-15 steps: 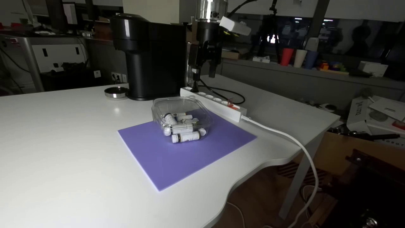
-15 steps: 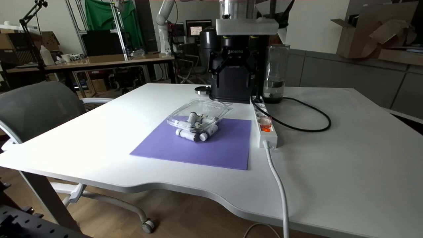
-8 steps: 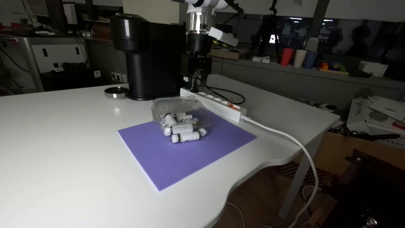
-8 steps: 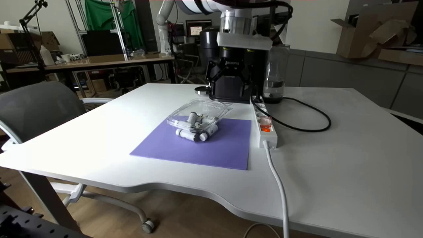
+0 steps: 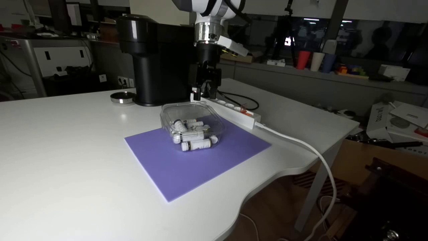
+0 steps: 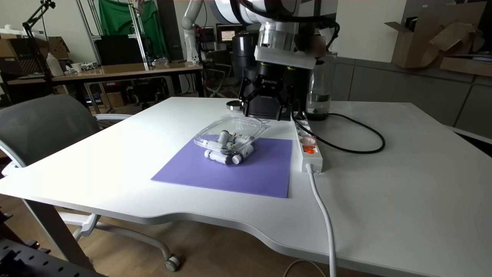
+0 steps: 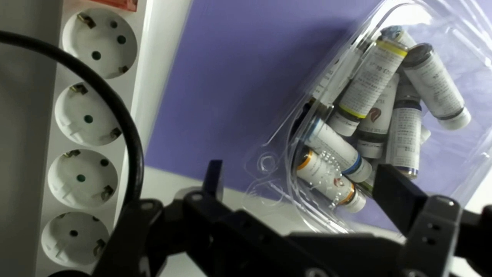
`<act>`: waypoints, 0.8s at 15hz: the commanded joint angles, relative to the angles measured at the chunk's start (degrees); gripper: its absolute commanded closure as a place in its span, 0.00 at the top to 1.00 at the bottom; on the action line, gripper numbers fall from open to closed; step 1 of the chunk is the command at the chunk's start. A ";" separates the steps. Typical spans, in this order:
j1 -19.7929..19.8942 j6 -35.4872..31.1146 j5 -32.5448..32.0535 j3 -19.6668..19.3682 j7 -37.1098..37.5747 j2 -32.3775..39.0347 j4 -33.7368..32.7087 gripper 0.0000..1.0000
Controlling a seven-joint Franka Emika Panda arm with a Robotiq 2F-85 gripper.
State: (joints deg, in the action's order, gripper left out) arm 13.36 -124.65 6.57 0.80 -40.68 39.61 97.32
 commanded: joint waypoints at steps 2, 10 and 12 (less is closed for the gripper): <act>1.62 4.38 0.48 1.54 -0.54 3.02 -4.85 1.00; 2.18 8.61 1.60 3.15 -1.60 4.08 -7.10 1.00; 2.66 10.15 2.97 3.65 -2.29 3.53 -6.81 1.00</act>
State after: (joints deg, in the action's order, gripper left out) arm 14.51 -118.04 7.84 3.13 -41.72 43.12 92.27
